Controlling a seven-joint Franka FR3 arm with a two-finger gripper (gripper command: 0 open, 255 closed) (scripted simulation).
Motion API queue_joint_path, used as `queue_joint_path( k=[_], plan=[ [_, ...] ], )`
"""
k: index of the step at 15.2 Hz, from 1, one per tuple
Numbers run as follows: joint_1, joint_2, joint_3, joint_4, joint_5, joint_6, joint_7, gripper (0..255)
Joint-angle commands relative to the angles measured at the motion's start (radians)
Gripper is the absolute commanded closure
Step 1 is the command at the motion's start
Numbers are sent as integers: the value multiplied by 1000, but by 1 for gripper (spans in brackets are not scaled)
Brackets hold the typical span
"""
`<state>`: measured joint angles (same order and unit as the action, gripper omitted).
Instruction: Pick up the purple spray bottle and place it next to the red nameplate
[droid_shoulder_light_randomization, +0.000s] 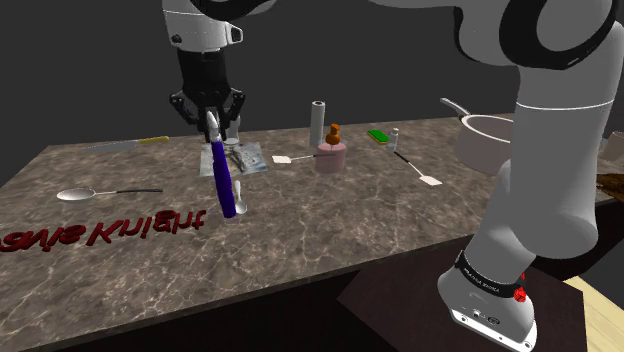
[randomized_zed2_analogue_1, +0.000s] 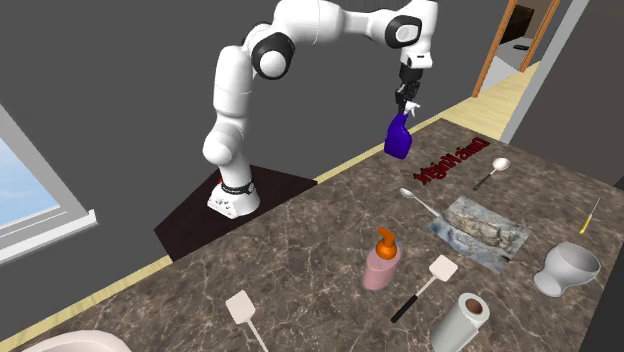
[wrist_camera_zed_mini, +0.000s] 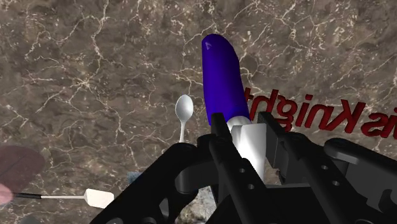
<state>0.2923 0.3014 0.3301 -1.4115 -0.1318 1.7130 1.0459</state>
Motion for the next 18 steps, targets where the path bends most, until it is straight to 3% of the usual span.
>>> queue_joint_path(
  k=[1,5,18],
  plan=[
    [32,60,7,56,-22,0,37,255],
    [110,198,13,205,-67,-20,104,255],
    [93,197,7,27,-72,154,118,255]
  ],
)
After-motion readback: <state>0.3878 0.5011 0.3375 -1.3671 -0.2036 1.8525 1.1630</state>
